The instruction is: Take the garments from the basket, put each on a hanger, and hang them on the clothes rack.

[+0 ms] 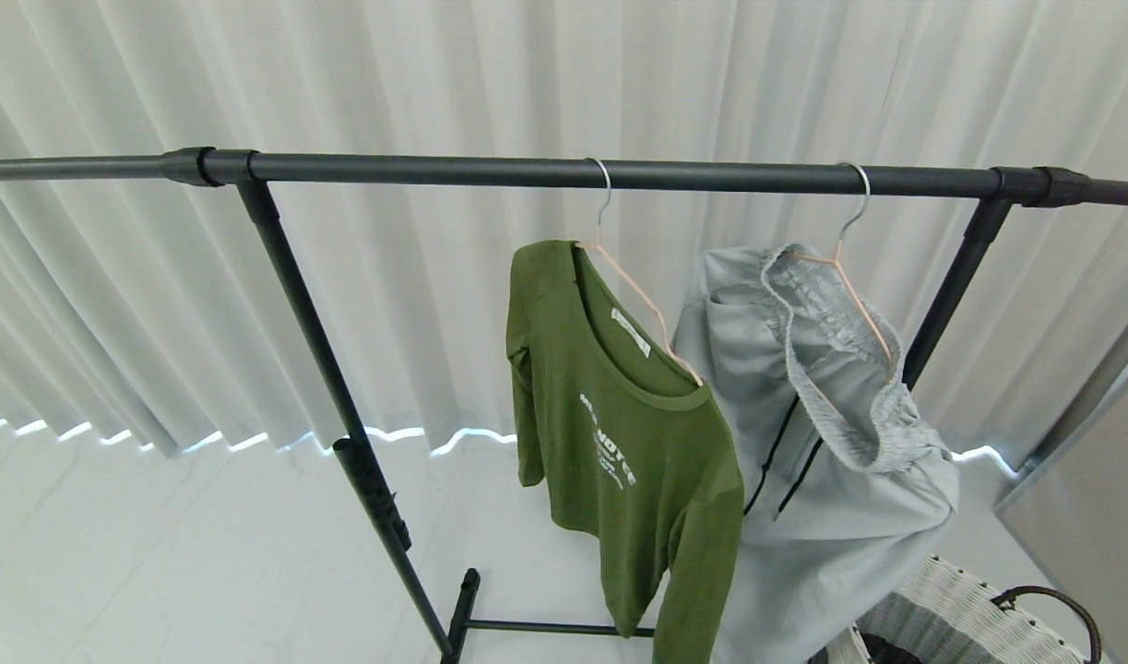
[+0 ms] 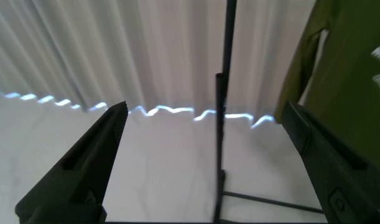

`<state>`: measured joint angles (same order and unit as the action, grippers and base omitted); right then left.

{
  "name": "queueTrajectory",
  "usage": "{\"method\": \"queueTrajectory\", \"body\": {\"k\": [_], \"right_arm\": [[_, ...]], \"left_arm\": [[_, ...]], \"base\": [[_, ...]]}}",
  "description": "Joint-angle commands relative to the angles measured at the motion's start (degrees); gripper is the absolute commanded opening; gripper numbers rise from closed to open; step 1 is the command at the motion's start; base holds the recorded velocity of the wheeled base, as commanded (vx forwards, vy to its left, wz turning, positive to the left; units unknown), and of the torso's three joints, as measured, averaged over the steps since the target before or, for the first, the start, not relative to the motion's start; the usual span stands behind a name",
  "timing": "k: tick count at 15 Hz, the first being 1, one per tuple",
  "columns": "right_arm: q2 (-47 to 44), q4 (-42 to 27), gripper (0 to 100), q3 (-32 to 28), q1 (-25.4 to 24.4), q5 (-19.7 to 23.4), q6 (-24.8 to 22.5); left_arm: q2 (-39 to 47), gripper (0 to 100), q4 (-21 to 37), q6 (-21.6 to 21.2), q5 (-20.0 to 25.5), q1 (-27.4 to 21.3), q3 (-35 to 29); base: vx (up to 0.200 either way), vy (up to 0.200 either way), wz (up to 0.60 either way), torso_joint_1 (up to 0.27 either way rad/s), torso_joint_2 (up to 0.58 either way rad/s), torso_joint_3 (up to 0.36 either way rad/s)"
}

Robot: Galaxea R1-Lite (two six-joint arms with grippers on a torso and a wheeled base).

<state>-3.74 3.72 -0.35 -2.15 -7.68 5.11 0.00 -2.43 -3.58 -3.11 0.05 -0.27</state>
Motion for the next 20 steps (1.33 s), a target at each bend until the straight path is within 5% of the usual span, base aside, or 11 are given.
{"method": "queueTrajectory", "body": {"k": [1, 9, 12, 15, 20], "right_arm": [[-0.21, -0.11, 100, 0.35, 0.04, 1.0, -0.54], [1.63, -0.47, 100, 0.35, 1.09, 1.97, -2.73], [3.48, -2.14, 100, 0.35, 1.71, 11.99, -9.33], [3.74, -2.84, 100, 0.35, 1.88, 9.0, -5.37], [3.65, -3.1, 100, 0.35, 1.88, 7.33, -5.81]], "left_arm": [[0.0, 100, 0.84, 2.09, 3.2, 0.04, 0.27], [0.0, 100, 2.25, 4.64, 3.11, -0.05, 0.27], [0.0, 100, 2.25, 4.64, 3.11, -0.05, 0.27], [0.0, 100, 2.25, 4.64, 3.11, -0.05, 0.27], [0.0, 100, 2.25, 4.64, 3.11, -0.05, 0.27]], "base": [[0.0, 0.0, 0.0, 0.0, 0.0, 0.0], [0.0, 0.0, 0.0, 0.0, 0.0, 0.0], [0.0, 0.0, 0.0, 0.0, 0.0, 0.0], [0.0, 0.0, 0.0, 0.0, 0.0, 0.0], [0.0, 0.0, 0.0, 0.0, 0.0, 0.0]]}}
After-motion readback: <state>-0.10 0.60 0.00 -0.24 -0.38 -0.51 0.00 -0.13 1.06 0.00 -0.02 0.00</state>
